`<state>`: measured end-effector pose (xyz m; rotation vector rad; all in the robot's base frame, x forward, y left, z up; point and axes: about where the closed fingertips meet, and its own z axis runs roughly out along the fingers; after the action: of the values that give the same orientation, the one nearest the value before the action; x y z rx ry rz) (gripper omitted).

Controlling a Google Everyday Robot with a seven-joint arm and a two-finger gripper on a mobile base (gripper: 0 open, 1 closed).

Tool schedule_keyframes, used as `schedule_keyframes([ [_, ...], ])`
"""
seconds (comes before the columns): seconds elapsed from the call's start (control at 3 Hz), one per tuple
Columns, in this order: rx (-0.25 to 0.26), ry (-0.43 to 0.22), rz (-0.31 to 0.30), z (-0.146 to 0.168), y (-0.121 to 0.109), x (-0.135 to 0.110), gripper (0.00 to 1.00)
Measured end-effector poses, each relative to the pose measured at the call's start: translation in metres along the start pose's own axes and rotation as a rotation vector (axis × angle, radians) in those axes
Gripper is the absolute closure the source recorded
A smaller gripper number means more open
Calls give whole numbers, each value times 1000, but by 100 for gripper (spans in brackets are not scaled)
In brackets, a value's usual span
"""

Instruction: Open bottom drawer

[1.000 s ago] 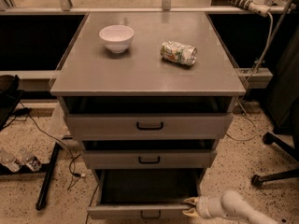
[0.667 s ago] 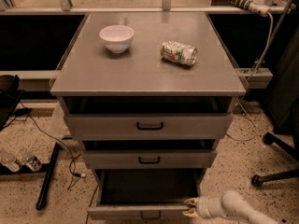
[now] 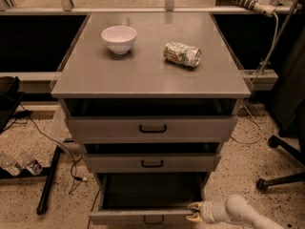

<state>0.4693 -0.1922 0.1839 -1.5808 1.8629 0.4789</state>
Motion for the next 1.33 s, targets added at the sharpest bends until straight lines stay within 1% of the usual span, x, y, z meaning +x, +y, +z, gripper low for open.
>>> schedule_keyframes([
  [0.33, -6, 2, -6, 0, 3, 0, 34],
  [0.67, -26, -4, -10, -4, 24, 11, 11],
  [1.0, -26, -4, -10, -6, 25, 10, 0],
  [1.33, -37, -19, 20, -17, 77, 44, 0],
])
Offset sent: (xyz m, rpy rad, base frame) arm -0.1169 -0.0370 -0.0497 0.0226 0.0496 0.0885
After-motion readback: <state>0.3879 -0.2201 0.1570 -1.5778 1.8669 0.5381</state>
